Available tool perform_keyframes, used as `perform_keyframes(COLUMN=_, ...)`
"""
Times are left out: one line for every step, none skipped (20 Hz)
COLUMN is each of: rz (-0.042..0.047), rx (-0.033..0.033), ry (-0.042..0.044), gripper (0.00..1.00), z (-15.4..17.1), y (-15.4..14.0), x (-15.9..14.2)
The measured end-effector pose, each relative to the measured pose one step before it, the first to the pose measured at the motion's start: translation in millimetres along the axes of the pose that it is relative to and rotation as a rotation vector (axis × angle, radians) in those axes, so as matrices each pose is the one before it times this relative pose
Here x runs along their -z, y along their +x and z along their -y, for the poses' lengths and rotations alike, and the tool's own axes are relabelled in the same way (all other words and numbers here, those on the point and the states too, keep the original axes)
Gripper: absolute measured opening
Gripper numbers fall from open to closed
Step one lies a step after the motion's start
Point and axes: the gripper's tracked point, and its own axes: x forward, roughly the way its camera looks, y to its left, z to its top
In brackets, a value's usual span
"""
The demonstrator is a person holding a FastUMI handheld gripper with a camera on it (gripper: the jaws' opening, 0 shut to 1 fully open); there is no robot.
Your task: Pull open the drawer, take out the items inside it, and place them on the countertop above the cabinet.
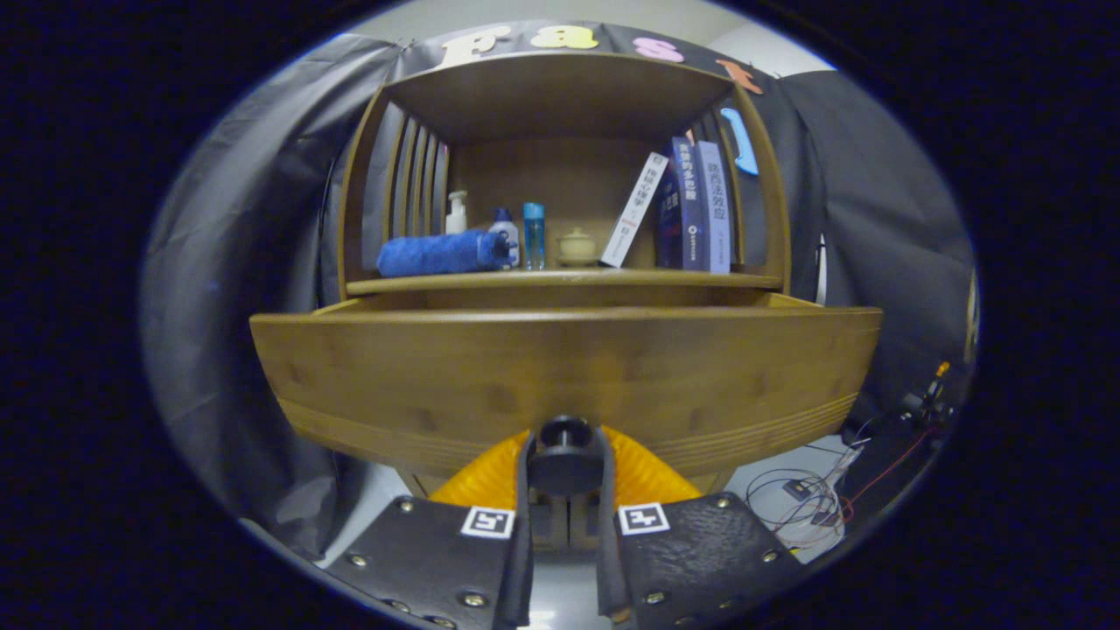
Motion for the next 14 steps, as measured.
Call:
perform_keyframes(rz=0.01371, rx=-0.00315, ry=-0.00424, gripper=0.29, z=-1.27, y=-8.12, x=-2.13)
perform_keyframes(rz=-0.01285, rx=0.00168, ry=-0.0129, gripper=0.29, z=0.39, y=-5.26, x=4.74)
perform_keyframes(rz=0.00295, rx=-0.00557, ry=0.00228, gripper=0.29, z=0.89, y=-6.1, x=0.94)
perform_keyframes(rz=-0.00437, rx=-0.0073, ry=0.01058, gripper=0.29, z=-0.8, y=-5.3, x=1.5)
perform_keyframes(rz=-0.00101, rx=-0.00623, ry=0.00896, gripper=0.29, z=0.29, y=-5.49, x=2.72)
perform_keyframes(rz=0.00564, rx=-0.00201, ry=-0.00039, gripper=0.29, z=-0.72, y=-6.26, x=1.6)
perform_keyframes(rz=0.01296, rx=0.00325, ry=-0.01277, gripper=0.29, z=-0.85, y=-2.68, x=-0.62)
perform_keyframes(rz=-0.01131, rx=0.00843, ry=-0.02206, gripper=0.29, z=1.62, y=-0.28, x=0.34)
perform_keyframes(rz=0.00062, rx=0.00758, ry=0.00185, gripper=0.29, z=0.91, y=0.4, x=1.47)
perform_keyframes(rz=-0.00522, rx=0.00148, ry=0.00501, gripper=0.29, z=-0.78, y=-0.85, x=1.39)
perform_keyframes(rz=0.00009, rx=-0.00061, ry=-0.00099, gripper=0.29, z=-0.02, y=0.33, x=-1.19)
perform_keyframes(rz=-0.00963, rx=-0.01163, ry=-0.01537, gripper=0.3, z=-1.14, y=-0.39, x=0.33)
perform_keyframes(rz=0.00148, rx=-0.01004, ry=-0.00707, gripper=0.39, z=-0.33, y=-1.11, x=-0.75)
perform_keyframes(rz=-0.01312, rx=-0.00607, ry=-0.00236, gripper=0.4, z=0.47, y=-0.25, x=0.42)
